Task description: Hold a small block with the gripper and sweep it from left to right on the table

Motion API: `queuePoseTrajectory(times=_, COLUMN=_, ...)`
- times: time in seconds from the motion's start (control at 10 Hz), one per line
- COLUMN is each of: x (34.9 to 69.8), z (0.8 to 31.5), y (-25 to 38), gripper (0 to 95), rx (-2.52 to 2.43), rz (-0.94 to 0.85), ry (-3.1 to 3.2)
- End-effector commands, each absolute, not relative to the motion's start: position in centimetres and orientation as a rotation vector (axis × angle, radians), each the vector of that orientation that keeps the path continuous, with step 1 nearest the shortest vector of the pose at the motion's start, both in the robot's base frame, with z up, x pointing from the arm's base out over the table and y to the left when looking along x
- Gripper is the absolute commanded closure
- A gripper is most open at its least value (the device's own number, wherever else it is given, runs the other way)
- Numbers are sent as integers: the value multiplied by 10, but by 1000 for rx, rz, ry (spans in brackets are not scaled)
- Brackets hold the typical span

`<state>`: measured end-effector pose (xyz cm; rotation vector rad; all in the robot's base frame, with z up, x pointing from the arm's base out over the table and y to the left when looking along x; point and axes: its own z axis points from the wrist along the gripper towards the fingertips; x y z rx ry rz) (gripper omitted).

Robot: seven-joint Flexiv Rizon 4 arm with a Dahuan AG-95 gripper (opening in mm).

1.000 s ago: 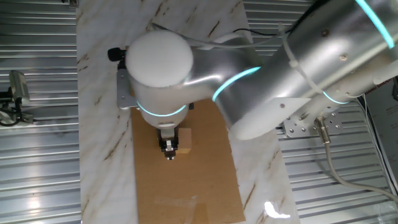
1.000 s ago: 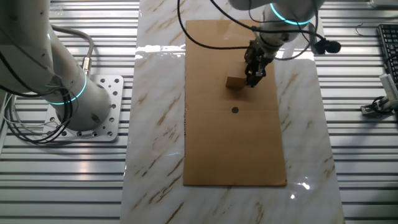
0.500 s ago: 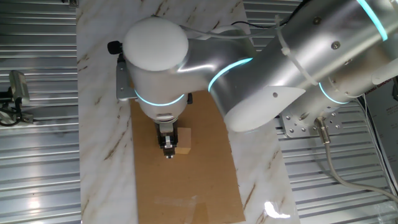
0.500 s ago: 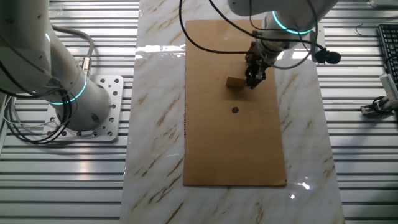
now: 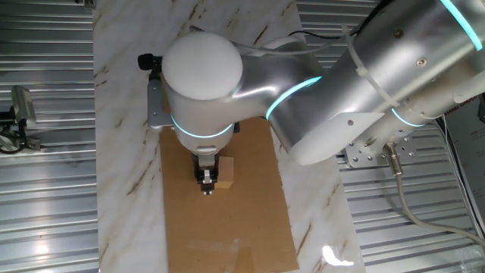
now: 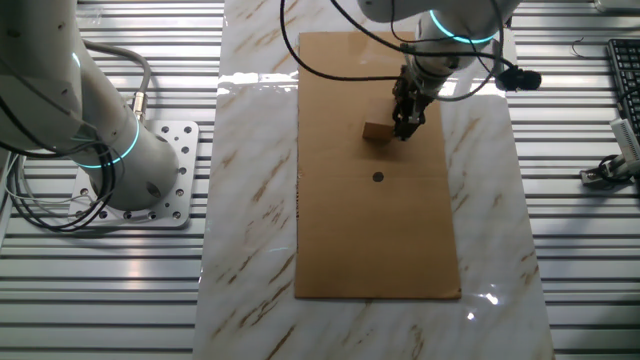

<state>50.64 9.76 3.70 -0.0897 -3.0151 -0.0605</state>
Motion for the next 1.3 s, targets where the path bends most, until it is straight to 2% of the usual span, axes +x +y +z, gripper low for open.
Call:
queuePoseTrajectory(times=0.1, x=505, z=10, y=98, gripper=380, rx=-59, rz=-195, ry=-2912)
queuePoseTrajectory(times=0.2, x=505, z=10, y=98, gripper=380, rx=-66, rz=-191, ry=-2918)
queuePoseTrajectory(times=0.3, x=505, z=10, y=98, gripper=190, rx=-20, rz=-124, ry=-2926)
queuePoseTrajectory(times=0.4, x=505, z=10, y=98, gripper=0, rx=-19, rz=-133, ry=-2913)
queuePoseTrajectory(times=1.0, x=508, z=20, y=99, gripper=0, rx=-4, rz=26, ry=-2806)
queuePoseTrajectory(times=1.3, x=513, z=33, y=102, gripper=0, rx=21, rz=92, ry=-2807)
